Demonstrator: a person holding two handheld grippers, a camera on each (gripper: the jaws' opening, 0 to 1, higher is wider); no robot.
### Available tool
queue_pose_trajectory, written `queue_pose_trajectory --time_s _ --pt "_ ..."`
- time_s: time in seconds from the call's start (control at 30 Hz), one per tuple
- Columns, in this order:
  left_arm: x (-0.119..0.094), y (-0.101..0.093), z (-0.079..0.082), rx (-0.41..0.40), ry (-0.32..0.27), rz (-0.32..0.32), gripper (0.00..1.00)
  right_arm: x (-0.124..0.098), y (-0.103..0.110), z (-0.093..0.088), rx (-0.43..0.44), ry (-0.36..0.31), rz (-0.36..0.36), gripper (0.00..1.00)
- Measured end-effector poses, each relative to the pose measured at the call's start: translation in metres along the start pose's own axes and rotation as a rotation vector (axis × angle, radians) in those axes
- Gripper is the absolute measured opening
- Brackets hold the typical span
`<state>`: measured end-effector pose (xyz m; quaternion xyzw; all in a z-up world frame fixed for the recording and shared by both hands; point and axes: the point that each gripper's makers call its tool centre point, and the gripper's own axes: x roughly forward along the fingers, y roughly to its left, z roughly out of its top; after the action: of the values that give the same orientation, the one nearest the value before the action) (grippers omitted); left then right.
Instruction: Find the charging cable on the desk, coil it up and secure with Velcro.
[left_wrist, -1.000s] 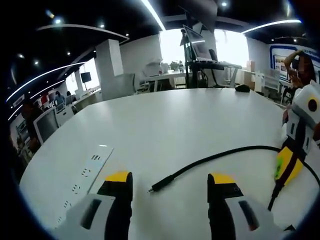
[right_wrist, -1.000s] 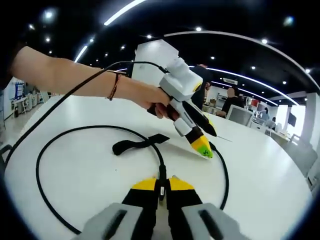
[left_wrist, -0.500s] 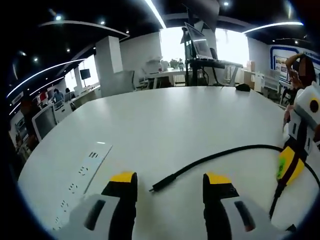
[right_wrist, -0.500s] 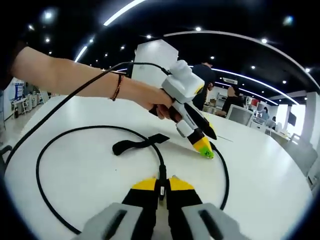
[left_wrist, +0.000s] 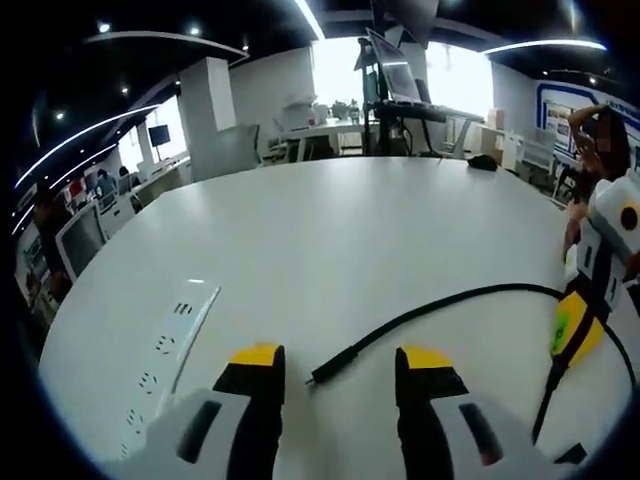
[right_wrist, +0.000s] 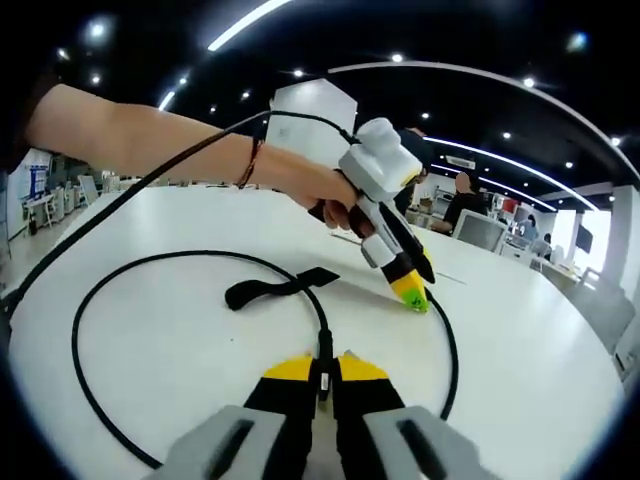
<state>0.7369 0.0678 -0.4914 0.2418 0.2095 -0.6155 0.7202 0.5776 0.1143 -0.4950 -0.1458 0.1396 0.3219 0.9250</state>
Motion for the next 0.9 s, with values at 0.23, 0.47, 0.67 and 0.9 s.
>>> queue_pose_trajectory --time_s 0.23,0.47,0.67,0.9 --pt "0.0002 0.0033 -0.0024 -0.019 0.034 -0.009 0.38 0.0004 -0.0005 -0.0003 -0.004 0.001 -0.002 0.08" --pt "0.0003 0.002 -0.0044 -0.021 0.06 -0.016 0.3 0.0003 -0.0012 -0.0007 -0.008 0.001 -0.003 0.08" --pt "0.0021 -0.0004 -0.0043 -0.013 0.093 -0.025 0.22 0.0 -0.001 -0.0008 -0.009 0.001 -0.004 0.08" --pt "0.0027 -0.0022 -0.006 -0.021 0.126 -0.036 0.18 -0.0006 -0.0008 -0.0008 -0.011 0.002 -0.005 0.08"
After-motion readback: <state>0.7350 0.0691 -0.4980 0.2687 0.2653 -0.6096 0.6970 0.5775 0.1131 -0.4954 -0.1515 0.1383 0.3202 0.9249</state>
